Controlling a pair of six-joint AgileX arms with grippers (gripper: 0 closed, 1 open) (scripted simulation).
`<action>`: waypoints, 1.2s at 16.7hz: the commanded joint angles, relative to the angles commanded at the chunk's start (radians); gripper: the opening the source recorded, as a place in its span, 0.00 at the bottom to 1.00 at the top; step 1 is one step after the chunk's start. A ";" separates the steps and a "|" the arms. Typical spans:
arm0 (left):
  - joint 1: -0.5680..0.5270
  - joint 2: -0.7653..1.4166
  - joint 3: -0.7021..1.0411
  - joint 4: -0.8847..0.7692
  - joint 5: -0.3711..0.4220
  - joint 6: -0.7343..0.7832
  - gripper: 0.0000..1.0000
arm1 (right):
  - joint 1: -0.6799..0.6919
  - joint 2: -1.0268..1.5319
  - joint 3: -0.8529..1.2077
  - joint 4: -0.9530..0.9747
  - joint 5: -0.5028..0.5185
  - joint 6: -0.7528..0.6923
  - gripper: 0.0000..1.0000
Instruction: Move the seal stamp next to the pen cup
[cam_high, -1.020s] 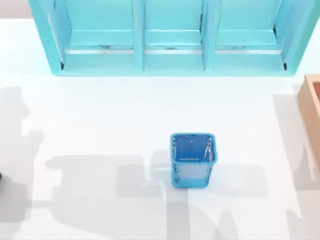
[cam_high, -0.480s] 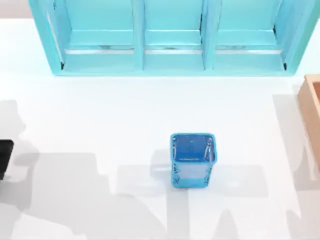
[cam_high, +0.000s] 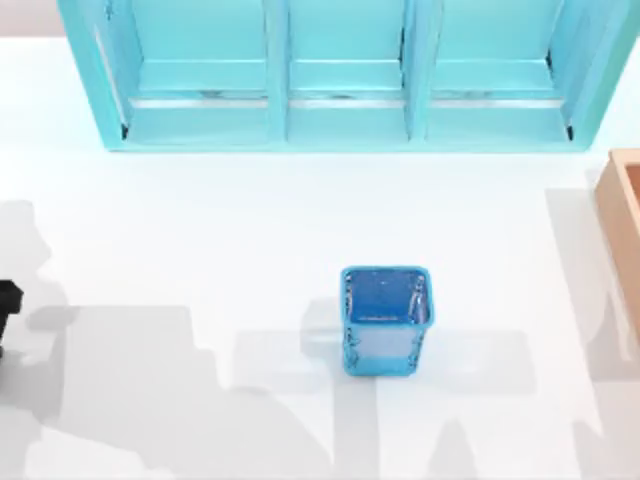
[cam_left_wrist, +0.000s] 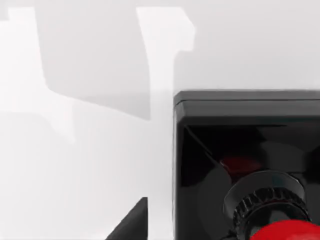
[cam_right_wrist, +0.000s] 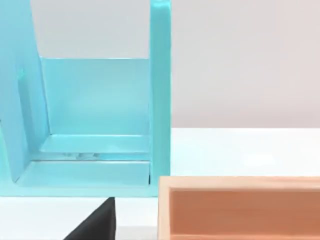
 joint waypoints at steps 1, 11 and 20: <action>0.000 0.000 0.000 0.000 0.000 0.000 0.55 | 0.000 0.000 0.000 0.000 0.000 0.000 1.00; 0.000 0.000 0.000 0.000 0.000 0.000 0.00 | 0.000 0.000 0.000 0.000 0.000 0.000 1.00; -0.040 0.000 0.039 -0.039 0.000 -0.037 0.00 | 0.000 0.000 0.000 0.000 0.000 0.000 1.00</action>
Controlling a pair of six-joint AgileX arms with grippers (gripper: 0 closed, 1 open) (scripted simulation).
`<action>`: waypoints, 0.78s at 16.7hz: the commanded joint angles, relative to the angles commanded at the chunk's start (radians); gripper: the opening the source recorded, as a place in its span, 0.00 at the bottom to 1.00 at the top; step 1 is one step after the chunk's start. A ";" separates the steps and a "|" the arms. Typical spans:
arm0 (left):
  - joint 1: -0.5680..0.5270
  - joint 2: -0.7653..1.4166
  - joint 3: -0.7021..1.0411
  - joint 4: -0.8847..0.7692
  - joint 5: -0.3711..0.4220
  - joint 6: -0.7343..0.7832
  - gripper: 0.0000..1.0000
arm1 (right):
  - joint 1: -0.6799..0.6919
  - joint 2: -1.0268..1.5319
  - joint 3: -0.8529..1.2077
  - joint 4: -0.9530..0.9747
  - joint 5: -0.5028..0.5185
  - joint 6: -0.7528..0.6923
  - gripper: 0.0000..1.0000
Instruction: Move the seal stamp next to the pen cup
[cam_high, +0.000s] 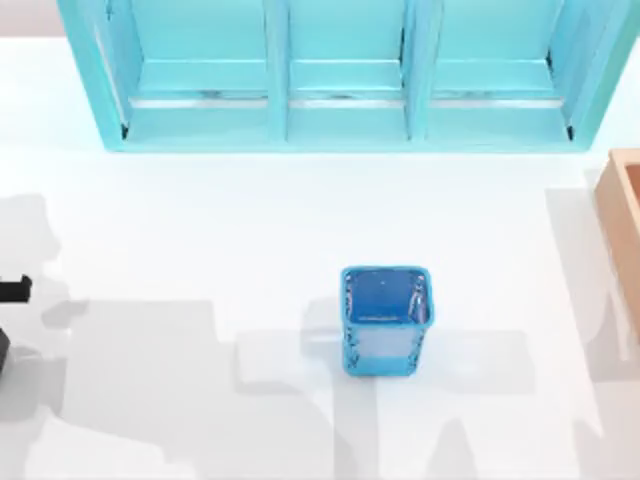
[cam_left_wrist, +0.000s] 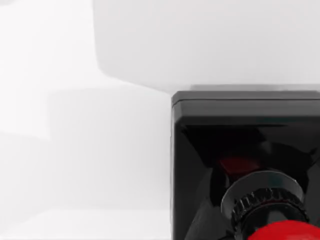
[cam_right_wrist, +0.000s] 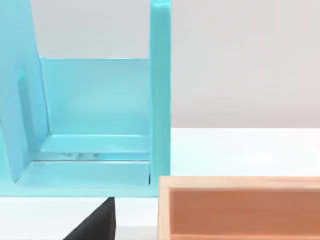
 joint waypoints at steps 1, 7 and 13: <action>-0.034 -0.002 0.034 -0.034 0.000 -0.033 0.00 | 0.000 0.000 0.000 0.000 0.000 0.000 1.00; -0.339 -0.043 0.320 -0.390 -0.001 -0.339 0.00 | 0.000 0.000 0.000 0.000 0.000 0.000 1.00; -0.474 -0.083 0.445 -0.526 0.000 -0.476 0.00 | 0.000 0.000 0.000 0.000 0.000 0.000 1.00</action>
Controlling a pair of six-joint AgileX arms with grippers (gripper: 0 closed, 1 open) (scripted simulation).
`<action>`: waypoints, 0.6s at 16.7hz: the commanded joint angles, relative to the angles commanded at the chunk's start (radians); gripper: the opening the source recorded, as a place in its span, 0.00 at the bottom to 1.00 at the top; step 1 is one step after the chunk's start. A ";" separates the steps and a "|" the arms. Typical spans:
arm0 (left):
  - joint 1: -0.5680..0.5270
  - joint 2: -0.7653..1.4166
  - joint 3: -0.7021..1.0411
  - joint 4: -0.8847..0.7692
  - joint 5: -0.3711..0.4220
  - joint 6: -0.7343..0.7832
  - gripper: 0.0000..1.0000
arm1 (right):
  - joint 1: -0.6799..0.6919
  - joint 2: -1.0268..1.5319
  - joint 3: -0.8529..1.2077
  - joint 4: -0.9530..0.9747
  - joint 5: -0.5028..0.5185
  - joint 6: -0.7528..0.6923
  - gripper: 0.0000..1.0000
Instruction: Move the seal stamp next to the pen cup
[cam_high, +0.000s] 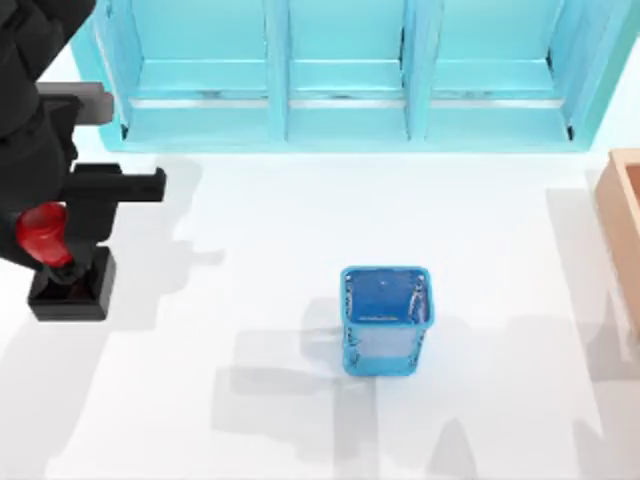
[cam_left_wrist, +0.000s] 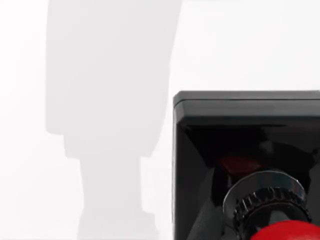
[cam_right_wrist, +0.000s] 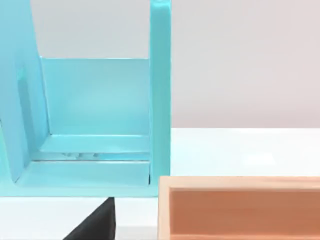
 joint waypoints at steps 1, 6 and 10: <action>0.000 0.000 0.000 0.000 0.000 0.000 0.00 | 0.000 0.000 0.000 0.000 0.000 0.000 1.00; -0.067 0.063 0.021 0.022 0.002 -0.069 0.00 | 0.000 0.000 0.000 0.000 0.000 0.000 1.00; -0.264 0.176 0.069 0.087 0.002 -0.263 0.00 | 0.000 0.000 0.000 0.000 0.000 0.000 1.00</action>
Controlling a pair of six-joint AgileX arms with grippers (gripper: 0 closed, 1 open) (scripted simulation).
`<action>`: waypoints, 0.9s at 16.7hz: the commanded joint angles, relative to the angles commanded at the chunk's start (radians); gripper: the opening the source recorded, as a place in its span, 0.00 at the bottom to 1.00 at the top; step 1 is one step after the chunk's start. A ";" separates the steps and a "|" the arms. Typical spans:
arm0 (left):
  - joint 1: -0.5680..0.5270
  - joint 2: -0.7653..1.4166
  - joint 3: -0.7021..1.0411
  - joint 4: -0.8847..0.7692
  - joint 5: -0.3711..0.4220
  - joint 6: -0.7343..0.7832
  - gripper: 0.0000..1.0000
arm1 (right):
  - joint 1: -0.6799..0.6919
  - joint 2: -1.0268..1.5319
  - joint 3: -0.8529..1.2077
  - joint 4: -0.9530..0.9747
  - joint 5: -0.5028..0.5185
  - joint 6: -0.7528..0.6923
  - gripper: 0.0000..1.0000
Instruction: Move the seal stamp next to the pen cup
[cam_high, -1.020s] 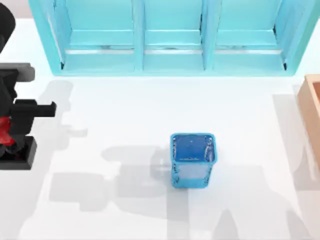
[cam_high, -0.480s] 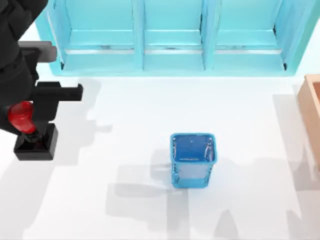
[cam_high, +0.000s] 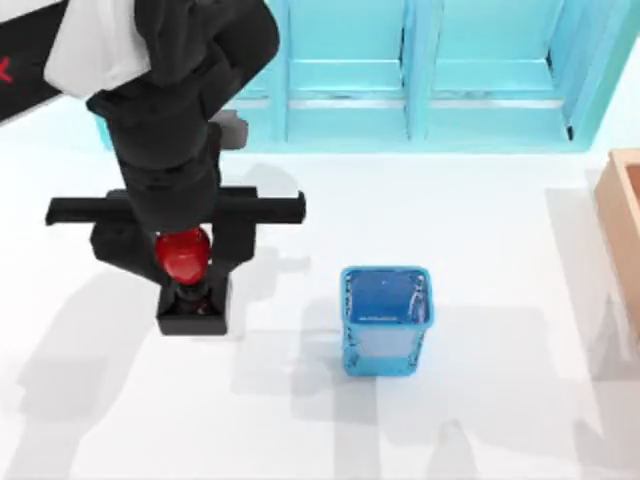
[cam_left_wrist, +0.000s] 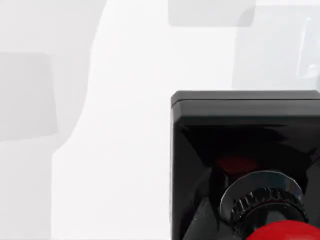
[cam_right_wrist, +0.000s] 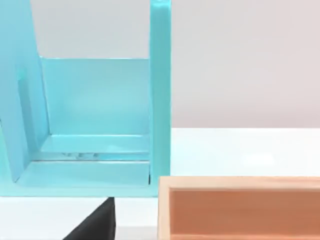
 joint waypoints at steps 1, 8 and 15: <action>-0.054 0.027 0.011 0.020 0.000 -0.053 0.00 | 0.000 0.000 0.000 0.000 0.000 0.000 1.00; -0.172 0.094 0.034 0.079 -0.002 -0.170 0.00 | 0.000 0.000 0.000 0.000 0.000 0.000 1.00; -0.171 0.100 -0.017 0.134 -0.001 -0.169 0.00 | 0.000 0.000 0.000 0.000 0.000 0.000 1.00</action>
